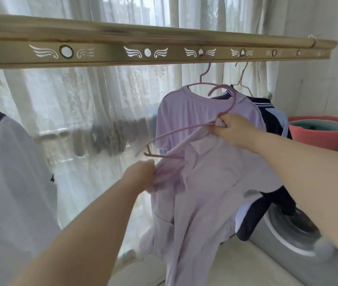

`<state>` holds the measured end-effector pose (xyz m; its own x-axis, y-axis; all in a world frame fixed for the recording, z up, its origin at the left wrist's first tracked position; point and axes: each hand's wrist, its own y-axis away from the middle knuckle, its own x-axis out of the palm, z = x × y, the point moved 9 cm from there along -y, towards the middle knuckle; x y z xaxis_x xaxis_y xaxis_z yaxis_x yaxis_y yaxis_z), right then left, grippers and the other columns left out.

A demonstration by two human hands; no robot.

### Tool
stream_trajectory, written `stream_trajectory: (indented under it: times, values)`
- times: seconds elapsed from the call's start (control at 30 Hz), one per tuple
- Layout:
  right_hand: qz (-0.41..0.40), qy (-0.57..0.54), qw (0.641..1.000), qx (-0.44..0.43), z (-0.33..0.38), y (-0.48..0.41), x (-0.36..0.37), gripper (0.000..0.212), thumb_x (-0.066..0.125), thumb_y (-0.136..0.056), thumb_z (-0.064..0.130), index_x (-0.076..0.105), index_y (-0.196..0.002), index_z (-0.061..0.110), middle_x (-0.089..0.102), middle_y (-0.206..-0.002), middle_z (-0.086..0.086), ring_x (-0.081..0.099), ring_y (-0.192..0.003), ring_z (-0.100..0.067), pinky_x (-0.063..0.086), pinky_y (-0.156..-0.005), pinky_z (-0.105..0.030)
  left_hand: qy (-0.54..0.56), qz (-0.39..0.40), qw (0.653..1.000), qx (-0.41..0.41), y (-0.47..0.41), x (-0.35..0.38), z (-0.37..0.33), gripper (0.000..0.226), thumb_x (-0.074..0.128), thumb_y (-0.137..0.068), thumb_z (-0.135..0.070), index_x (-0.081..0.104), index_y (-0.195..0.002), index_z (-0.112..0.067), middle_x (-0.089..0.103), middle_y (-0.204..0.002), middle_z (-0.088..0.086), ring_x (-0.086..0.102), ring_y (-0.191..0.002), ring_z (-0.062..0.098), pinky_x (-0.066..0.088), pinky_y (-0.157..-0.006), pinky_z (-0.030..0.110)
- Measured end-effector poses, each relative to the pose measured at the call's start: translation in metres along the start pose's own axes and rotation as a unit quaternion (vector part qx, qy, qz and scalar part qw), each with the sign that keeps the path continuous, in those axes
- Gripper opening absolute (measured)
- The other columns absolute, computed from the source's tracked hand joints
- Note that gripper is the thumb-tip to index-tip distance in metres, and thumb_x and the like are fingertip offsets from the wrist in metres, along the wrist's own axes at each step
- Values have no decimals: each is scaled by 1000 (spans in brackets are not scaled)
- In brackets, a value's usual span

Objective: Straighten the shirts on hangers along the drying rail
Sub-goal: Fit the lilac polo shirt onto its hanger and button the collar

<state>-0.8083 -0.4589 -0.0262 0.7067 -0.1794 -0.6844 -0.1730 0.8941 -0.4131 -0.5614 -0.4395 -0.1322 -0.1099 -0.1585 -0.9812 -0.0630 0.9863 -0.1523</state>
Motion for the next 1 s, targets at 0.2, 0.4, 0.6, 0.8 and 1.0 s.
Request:
stream_trajectory:
  times: [0.2, 0.4, 0.6, 0.8, 1.0]
  values:
    - [32, -15, 999, 18, -15, 3, 18, 37, 60, -91, 35, 62, -108, 1, 64, -101, -11, 55, -92, -23, 43, -82, -32, 341, 66, 935, -72, -6, 8, 45, 13, 60, -88, -5, 62, -100, -1, 63, -95, 14, 65, -85, 28, 60, -68, 39]
    - [42, 41, 997, 44, -26, 1, 20, 41, 57, -92, 41, 60, -112, 6, 59, -102, -4, 56, -102, -25, 42, -88, -33, 554, 35, 825, -106, 0, -12, 58, 13, 65, -85, -1, 70, -91, -11, 65, -79, 7, 58, -68, 17, 51, -67, 27]
    - [-56, 281, 958, 17, -2, 0, 15, 38, 37, -99, 45, 53, -127, 25, 62, -124, -6, 55, -116, -29, 34, -96, -39, 469, -18, 879, -83, 1, -42, 36, 7, 64, -82, -10, 70, -79, -9, 57, -64, 6, 50, -50, 16, 39, -42, 18]
    - [22, 108, 994, 5, 17, -2, 31, 19, 47, -96, 41, 56, -100, 24, 59, -110, -3, 53, -116, -27, 31, -78, -27, 312, -152, 937, 49, -11, -90, 11, 40, 63, -90, -23, 58, -129, -26, 58, -131, 0, 54, -118, 18, 44, -102, 36]
    - [52, 33, 998, -17, 37, -1, 39, 13, 53, -93, 40, 52, -87, 29, 52, -102, 6, 51, -96, -17, 32, -78, -24, 219, -122, 959, 131, -7, -94, -24, 10, 58, -91, -22, 60, -97, -14, 61, -88, 3, 56, -83, 23, 43, -73, 34]
